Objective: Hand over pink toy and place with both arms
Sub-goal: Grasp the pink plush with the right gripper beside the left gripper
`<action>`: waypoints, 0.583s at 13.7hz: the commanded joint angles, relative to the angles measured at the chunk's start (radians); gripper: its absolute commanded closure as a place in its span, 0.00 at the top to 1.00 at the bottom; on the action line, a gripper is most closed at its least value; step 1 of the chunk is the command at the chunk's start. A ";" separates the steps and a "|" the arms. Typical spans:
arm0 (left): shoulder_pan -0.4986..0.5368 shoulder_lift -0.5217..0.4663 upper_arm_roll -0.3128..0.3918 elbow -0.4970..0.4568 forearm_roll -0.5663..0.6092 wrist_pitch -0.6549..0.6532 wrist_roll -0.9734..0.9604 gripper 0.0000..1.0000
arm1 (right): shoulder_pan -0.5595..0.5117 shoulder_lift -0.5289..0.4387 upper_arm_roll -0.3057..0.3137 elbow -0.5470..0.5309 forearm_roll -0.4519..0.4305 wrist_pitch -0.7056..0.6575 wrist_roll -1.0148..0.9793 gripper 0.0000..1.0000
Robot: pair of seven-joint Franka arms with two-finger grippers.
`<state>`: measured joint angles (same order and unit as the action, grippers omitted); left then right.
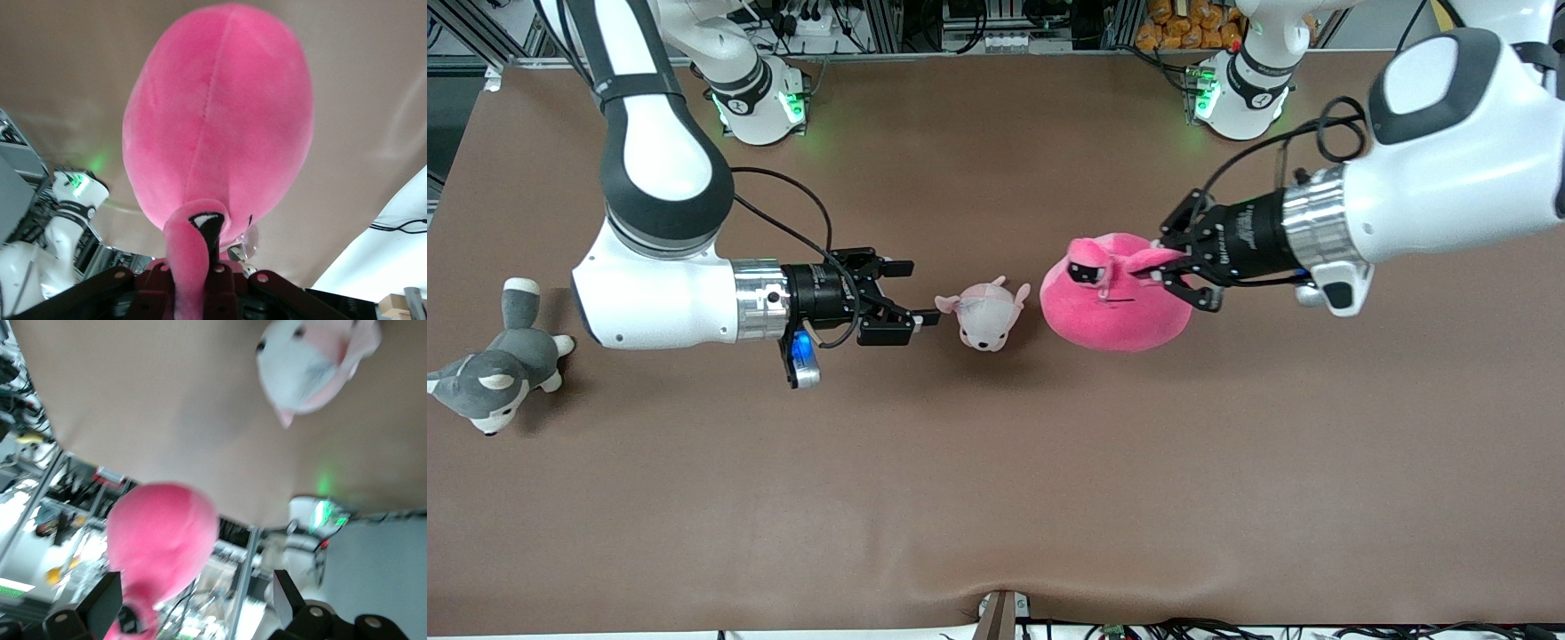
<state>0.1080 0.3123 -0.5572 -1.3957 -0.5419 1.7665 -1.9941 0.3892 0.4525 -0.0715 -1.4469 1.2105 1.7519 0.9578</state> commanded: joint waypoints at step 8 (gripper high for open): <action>-0.152 0.093 -0.001 0.015 -0.023 0.188 -0.216 0.00 | 0.109 0.026 0.001 0.040 0.176 0.155 0.205 1.00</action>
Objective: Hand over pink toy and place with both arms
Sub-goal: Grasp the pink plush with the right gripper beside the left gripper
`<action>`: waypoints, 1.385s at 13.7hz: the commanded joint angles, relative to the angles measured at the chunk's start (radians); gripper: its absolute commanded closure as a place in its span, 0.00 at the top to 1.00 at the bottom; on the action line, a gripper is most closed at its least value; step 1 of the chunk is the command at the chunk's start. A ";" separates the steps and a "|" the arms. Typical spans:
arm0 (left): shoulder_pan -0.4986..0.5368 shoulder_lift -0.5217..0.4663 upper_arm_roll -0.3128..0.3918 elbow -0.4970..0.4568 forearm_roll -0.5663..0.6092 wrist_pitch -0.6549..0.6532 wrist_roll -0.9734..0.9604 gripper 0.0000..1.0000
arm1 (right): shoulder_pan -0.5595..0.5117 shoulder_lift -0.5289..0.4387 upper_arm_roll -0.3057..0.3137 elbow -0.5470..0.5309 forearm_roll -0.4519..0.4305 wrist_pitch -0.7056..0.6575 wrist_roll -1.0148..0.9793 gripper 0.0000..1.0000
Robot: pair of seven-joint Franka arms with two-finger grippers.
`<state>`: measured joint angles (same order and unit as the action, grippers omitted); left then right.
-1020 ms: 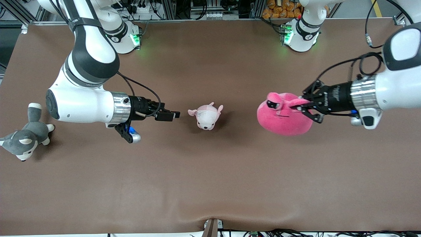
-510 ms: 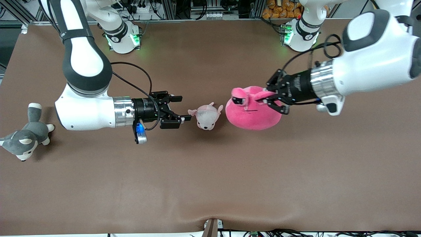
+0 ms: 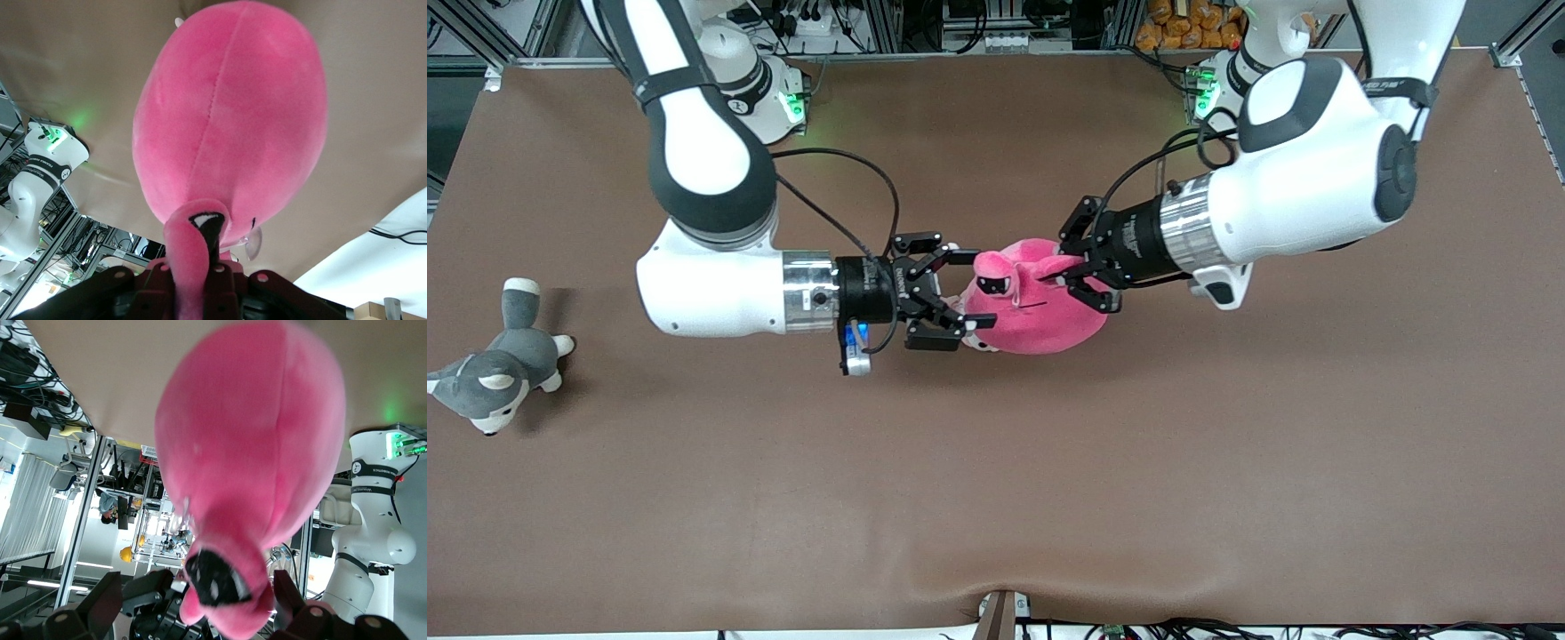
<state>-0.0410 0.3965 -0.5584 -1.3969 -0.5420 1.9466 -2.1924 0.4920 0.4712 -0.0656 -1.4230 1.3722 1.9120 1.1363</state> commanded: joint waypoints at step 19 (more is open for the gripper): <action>-0.004 0.013 0.000 0.016 -0.021 0.014 -0.006 0.00 | 0.008 0.007 -0.006 -0.014 -0.070 -0.038 0.022 0.00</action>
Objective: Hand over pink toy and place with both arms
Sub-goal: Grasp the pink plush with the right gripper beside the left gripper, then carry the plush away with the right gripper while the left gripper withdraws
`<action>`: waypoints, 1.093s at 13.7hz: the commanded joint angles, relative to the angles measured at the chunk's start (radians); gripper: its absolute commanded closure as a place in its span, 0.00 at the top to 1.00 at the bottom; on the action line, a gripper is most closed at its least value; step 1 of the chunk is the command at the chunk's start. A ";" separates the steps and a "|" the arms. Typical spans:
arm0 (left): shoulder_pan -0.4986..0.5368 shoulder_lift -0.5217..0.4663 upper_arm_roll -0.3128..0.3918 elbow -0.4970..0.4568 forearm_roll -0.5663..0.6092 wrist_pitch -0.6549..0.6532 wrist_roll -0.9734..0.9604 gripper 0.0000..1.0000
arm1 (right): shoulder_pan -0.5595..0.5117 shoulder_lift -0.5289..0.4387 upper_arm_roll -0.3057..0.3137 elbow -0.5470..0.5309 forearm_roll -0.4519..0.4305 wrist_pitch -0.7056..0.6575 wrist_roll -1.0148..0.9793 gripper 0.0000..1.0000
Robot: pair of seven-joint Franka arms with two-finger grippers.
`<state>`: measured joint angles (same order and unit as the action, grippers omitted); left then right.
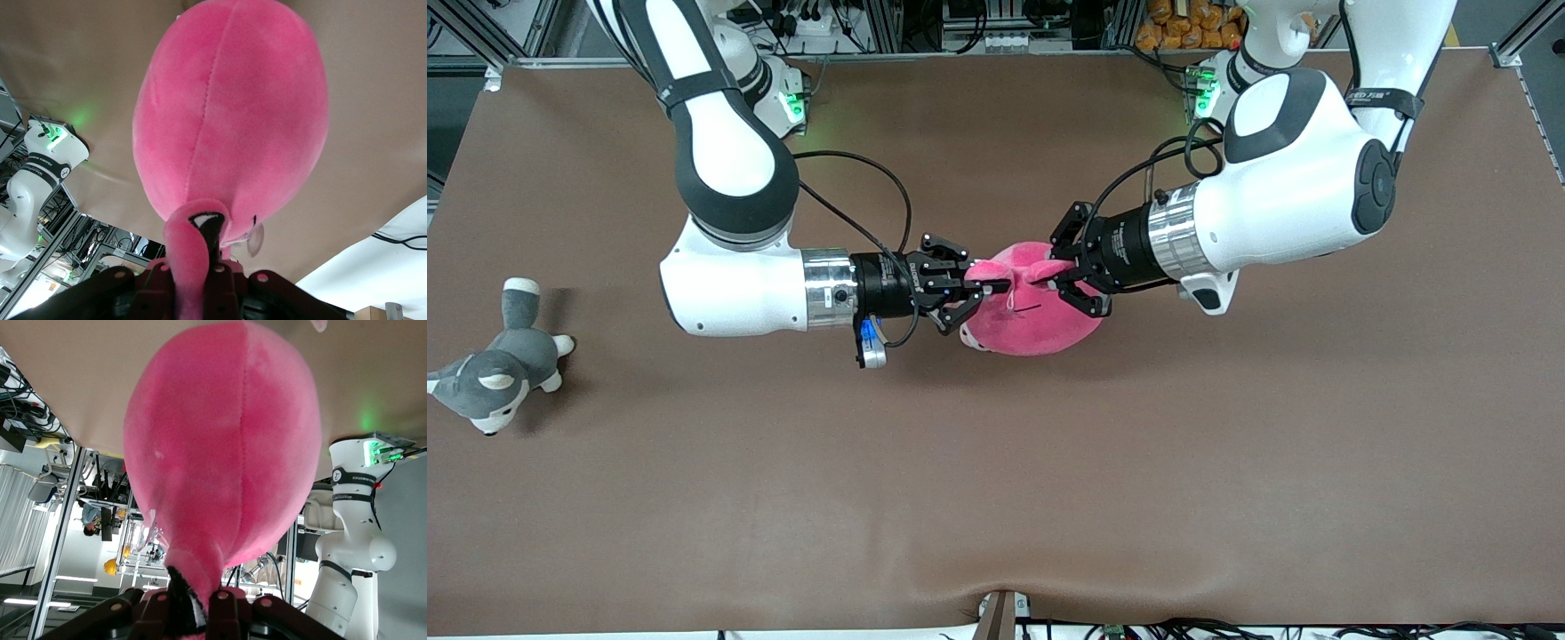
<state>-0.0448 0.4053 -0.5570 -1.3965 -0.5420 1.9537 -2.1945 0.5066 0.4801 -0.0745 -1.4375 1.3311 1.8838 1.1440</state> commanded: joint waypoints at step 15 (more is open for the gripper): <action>0.103 -0.086 0.005 0.091 0.275 -0.202 0.322 1.00 | -0.468 -0.018 -0.002 -0.001 -0.183 -0.510 -0.111 0.00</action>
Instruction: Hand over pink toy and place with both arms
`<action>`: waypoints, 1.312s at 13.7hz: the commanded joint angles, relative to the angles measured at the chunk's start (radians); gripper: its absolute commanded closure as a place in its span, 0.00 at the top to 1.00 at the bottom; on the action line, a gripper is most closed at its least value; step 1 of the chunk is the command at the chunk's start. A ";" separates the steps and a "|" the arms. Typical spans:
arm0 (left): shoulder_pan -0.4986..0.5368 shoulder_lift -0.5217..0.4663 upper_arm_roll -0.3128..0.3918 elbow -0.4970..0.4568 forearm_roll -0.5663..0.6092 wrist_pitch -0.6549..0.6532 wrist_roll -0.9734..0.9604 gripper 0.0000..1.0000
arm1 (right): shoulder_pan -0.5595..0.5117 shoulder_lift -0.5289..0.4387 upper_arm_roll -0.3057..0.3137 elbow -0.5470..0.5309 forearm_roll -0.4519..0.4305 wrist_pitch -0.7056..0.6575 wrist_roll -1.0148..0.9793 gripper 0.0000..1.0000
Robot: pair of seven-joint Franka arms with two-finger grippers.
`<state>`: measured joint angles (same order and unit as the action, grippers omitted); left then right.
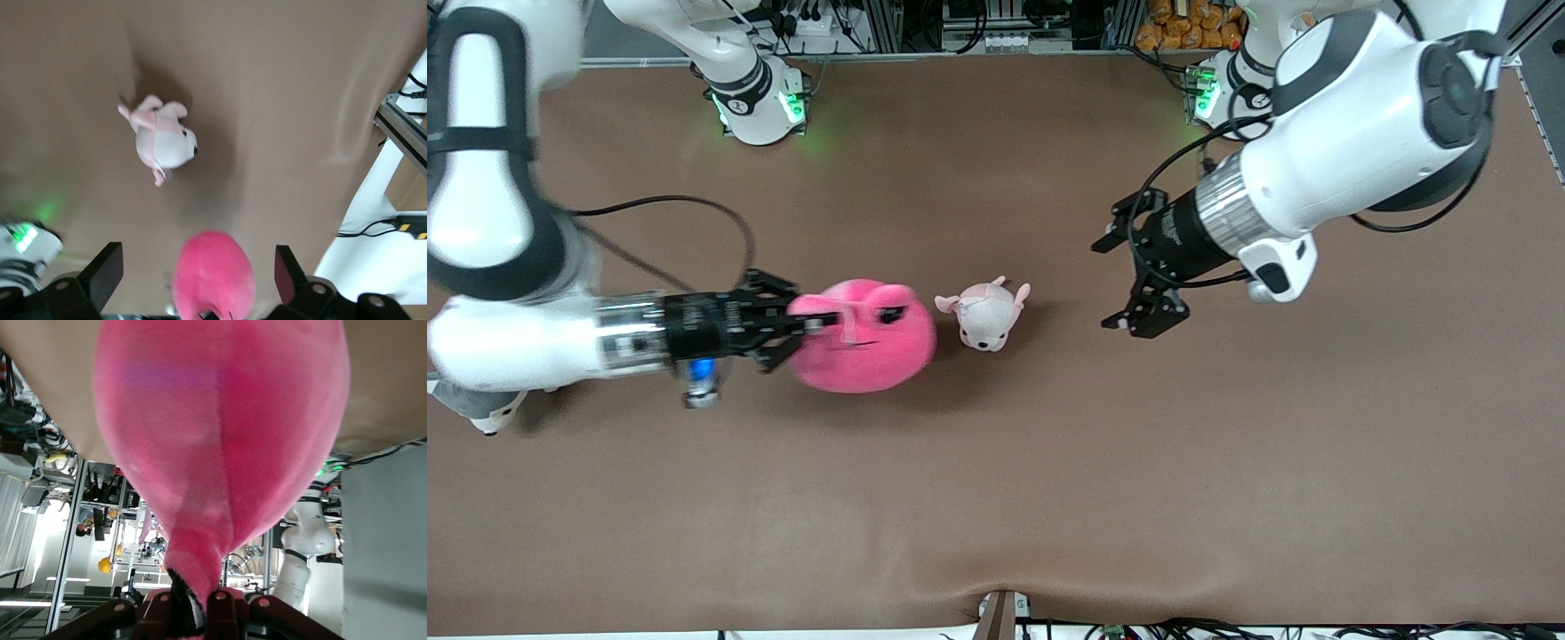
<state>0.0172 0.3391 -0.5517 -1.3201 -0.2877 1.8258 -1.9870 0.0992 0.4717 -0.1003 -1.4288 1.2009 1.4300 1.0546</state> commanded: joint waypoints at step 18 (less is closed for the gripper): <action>0.095 -0.193 0.215 -0.025 0.355 -0.392 1.388 1.00 | -0.489 0.251 0.022 -0.070 -0.408 -0.327 -0.524 0.00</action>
<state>0.1693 0.2035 -0.4512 -1.3094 0.0675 1.4431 -0.7261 -0.3805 0.7275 -0.0944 -1.4763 0.8240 1.1065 0.5250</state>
